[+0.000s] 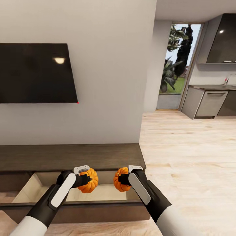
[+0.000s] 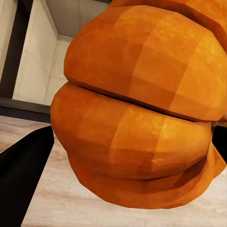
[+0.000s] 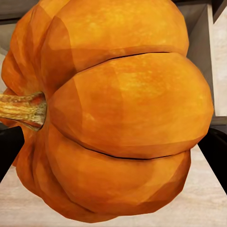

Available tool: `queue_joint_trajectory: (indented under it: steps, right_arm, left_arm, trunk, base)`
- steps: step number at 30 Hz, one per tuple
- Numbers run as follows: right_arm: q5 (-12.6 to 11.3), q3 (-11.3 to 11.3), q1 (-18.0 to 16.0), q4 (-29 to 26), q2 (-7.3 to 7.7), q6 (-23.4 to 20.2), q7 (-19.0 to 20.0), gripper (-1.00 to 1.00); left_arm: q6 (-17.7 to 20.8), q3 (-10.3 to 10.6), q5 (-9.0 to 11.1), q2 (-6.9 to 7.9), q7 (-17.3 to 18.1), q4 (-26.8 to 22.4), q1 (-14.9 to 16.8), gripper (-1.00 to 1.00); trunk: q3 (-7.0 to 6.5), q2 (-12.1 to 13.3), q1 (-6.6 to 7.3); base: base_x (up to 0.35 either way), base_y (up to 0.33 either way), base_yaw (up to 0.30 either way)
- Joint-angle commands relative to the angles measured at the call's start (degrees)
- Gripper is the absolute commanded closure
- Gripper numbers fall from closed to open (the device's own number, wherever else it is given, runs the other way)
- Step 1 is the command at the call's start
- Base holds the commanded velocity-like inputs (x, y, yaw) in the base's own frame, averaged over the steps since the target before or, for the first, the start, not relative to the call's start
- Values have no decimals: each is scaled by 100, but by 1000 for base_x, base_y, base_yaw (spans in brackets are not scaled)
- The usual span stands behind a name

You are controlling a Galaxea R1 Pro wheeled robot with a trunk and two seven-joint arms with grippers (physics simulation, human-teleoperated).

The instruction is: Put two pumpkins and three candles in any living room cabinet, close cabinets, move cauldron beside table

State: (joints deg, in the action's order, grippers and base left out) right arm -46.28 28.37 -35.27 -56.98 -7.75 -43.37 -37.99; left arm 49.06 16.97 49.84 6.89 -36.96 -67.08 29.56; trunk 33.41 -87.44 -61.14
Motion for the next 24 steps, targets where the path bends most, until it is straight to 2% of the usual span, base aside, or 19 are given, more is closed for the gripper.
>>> queue_joint_trajectory:
  steps: [1,7,13,24]
  right_arm:
    - [-56,11,-6,-6,1,2,-59,100]
    - [-56,11,-6,-6,1,4,-59,100]
    - [-56,18,-6,-6,1,4,-59,100]
    - [-56,19,-6,-6,1,4,-59,100]
  left_arm:
    - [-12,18,52,3,-66,-5,6,100]
    - [-155,121,52,29,-66,10,6,100]
    - [-174,132,48,32,-65,11,6,100]
    - [-176,138,52,32,-62,3,6,100]
  trunk:
    - [24,-45,-22]
    - [132,-286,-154]
    - [240,-527,-286]
    - [240,-527,-286]
  base:
    - [0,0,0]
    - [0,0,0]
    - [0,0,0]
    - [38,4,0]
